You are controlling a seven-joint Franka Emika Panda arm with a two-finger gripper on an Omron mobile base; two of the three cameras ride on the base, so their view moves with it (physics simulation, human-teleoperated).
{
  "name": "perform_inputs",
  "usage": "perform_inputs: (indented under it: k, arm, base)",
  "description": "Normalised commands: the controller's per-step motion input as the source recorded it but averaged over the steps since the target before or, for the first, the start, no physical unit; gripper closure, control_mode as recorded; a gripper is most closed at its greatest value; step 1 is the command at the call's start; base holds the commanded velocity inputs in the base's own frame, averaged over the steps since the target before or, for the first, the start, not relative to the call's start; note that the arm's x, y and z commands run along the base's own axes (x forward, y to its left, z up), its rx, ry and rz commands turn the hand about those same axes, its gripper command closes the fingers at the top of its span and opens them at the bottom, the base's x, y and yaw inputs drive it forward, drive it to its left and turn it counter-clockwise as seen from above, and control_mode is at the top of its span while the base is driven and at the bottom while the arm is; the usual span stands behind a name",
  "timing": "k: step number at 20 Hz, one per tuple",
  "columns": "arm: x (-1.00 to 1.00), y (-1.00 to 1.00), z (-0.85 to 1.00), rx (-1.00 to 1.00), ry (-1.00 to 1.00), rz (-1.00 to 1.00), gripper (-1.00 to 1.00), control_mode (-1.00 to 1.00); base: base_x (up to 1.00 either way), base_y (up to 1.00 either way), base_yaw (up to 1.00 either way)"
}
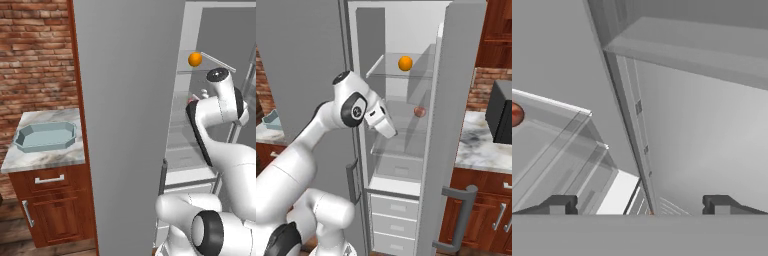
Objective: Pick the orange and peach from the fridge and place them inside the tupperware on the counter.
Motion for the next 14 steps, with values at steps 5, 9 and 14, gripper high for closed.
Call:
perform_inputs:
  k: [5,9,14]
  arm:
    - [0.16,-0.24,-0.11,0.00,0.00,0.15,-1.00,-1.00]
    - [0.40,-0.16,-0.13,0.01,0.00,0.31,-1.00,-1.00]
    - [0.46,-0.09,-0.13,0.05,0.00,0.24,-1.00,-1.00]
  base:
    - [0.00,0.00,0.00]
    - [0.00,0.00,0.00]
    - [0.00,0.00,0.00]
